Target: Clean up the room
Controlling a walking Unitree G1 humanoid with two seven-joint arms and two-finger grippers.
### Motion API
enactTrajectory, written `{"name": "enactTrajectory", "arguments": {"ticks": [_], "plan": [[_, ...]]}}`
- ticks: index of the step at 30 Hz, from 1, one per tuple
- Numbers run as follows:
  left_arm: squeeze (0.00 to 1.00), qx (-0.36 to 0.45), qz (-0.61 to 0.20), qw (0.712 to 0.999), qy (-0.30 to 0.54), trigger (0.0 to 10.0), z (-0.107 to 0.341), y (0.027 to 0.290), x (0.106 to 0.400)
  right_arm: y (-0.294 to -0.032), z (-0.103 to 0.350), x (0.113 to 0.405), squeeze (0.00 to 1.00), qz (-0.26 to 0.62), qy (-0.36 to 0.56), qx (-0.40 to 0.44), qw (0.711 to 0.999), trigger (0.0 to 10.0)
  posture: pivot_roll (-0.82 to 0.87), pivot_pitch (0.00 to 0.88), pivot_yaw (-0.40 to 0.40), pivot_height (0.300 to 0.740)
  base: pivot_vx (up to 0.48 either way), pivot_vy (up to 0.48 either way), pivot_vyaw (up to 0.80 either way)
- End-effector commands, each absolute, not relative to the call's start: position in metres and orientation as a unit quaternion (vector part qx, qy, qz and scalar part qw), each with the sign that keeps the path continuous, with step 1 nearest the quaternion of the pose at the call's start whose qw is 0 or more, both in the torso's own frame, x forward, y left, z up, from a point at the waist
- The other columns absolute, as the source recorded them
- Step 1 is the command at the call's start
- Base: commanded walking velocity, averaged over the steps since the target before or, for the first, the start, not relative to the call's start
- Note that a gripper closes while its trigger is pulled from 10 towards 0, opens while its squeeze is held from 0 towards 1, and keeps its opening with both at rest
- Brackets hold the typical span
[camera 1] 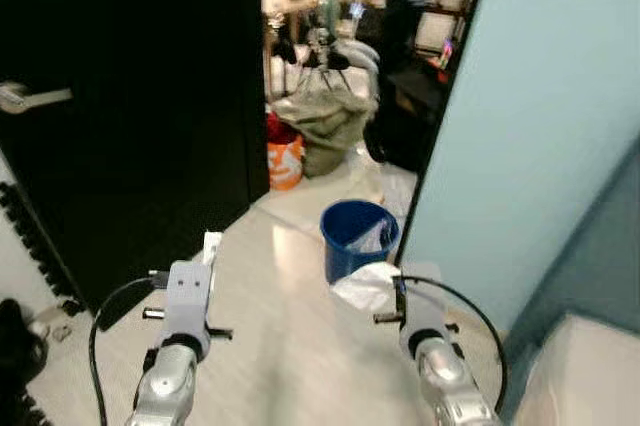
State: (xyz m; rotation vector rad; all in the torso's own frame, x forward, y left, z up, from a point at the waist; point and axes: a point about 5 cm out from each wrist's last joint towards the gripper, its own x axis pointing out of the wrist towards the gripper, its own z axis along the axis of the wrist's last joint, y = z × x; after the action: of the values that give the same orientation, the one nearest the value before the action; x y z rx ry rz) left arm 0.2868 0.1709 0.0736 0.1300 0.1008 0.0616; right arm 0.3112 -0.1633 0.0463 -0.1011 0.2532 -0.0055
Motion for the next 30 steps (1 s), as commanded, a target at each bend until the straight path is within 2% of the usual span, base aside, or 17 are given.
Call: {"name": "enactTrajectory", "arguments": {"ticks": [1,13,16,30], "plan": [[0.00,0.061,0.030,0.996,0.061,10.0,0.070,0.170,0.285,-0.164,0.045,0.310,0.00,-0.007,0.129,-0.043,0.991,10.0,0.03,0.041,-0.022,0.694,0.000,0.000,-0.80],[0.00,0.057,0.037,0.996,0.061,10.0,0.070,0.173,0.283,-0.160,0.046,0.313,0.00,0.008,0.130,-0.046,0.990,10.0,0.03,0.029,-0.039,0.694,0.000,0.000,-0.80],[0.00,0.059,0.040,0.996,0.052,10.0,0.072,0.173,0.283,-0.156,0.047,0.313,0.00,0.031,0.127,-0.069,0.989,10.0,0.03,0.026,-0.042,0.694,0.000,0.000,0.00],[0.00,0.053,0.046,0.997,0.042,10.0,0.076,0.174,0.286,-0.152,0.044,0.313,0.00,0.044,0.137,-0.071,0.987,10.0,0.03,0.021,-0.046,0.694,0.038,0.000,0.00]]}}
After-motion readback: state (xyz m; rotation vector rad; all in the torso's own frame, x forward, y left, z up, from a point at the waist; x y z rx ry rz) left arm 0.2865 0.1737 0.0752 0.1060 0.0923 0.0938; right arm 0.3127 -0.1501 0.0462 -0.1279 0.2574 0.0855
